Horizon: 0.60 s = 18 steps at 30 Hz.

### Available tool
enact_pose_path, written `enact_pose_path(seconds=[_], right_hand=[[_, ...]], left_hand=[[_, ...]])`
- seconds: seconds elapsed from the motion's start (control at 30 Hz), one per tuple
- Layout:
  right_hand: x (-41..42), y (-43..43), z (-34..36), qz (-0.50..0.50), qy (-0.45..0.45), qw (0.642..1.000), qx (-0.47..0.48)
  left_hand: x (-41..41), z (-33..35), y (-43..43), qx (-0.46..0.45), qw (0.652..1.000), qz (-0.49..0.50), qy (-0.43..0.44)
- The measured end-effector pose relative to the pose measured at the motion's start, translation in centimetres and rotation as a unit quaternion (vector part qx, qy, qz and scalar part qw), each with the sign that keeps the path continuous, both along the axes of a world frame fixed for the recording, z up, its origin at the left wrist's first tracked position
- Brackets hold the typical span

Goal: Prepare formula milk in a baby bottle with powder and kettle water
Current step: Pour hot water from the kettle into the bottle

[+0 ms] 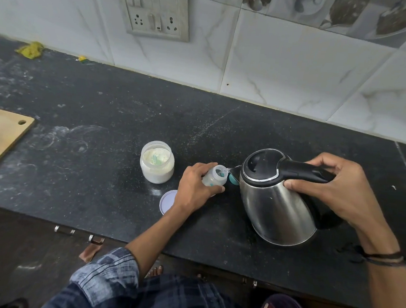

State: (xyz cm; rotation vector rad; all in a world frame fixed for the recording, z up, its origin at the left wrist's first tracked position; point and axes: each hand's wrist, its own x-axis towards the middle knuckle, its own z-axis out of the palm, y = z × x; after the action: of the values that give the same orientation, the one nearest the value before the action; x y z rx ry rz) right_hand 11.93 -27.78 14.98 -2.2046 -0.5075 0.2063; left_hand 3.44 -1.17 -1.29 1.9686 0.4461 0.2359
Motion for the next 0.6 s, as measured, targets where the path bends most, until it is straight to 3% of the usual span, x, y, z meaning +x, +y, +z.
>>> enact_pose_path(seconds=[0.6], right_hand=[[0.07,0.45,0.18,0.0,0.004,1.0,-0.006]], left_hand=[[0.14,-0.59,0.27,-0.003,1.0,0.005,-0.003]])
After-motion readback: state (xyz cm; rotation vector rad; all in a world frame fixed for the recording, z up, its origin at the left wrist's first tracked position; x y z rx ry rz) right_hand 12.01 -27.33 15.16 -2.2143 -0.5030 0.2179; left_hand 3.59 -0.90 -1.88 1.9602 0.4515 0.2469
